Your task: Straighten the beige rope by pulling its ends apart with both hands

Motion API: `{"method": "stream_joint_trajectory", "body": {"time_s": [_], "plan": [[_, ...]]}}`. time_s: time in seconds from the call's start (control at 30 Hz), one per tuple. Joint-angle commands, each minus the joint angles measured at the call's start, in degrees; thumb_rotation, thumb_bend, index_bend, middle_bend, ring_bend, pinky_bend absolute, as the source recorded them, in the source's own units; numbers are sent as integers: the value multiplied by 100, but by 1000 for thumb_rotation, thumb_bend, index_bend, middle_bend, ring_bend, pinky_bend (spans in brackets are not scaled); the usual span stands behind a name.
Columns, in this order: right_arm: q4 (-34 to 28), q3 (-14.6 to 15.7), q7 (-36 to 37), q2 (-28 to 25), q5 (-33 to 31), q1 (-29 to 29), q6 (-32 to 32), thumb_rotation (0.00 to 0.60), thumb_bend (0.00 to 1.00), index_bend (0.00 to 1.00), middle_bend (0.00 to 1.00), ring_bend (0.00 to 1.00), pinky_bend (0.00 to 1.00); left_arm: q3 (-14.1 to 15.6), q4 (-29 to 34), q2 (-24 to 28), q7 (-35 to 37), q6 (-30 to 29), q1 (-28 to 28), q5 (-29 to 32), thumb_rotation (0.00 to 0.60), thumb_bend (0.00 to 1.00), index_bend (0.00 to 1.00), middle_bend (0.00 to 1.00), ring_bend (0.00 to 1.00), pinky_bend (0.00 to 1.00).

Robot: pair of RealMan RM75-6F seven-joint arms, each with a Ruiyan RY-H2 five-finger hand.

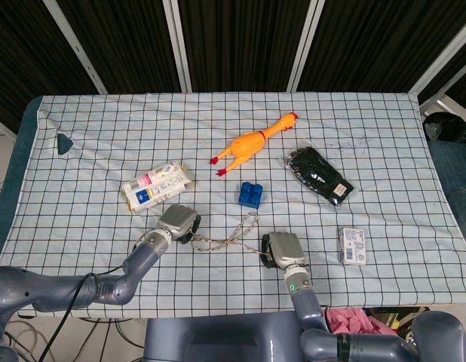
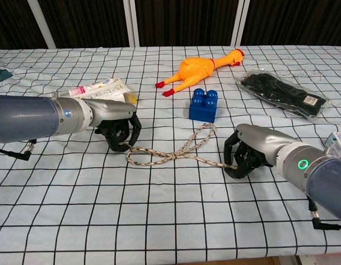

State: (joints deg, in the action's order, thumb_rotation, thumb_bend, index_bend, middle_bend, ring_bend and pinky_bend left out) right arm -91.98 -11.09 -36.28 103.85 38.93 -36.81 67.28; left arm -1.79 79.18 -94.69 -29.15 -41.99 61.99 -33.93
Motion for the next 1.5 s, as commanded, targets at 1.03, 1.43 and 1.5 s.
{"method": "stream_joint_trajectory", "body": {"time_s": [1.03,1.43,1.5], "plan": [[-64,-14,66,-8,71,-7,-23,600,388,610,793,945,866,-47,28,40,48,-8,-20,-74,600,444,601,796,825,814],[-388,69,43,-396,261,88,102,600,388,612,793,945,866,-81,231,247,-2,-172,-33,-81,600,449,610,799,825,814],[-474,80,41,-513,297,108,115,600,388,612,793,945,866,-83,298,313,-13,-216,-44,-78,600,451,611,799,825,814]]}}
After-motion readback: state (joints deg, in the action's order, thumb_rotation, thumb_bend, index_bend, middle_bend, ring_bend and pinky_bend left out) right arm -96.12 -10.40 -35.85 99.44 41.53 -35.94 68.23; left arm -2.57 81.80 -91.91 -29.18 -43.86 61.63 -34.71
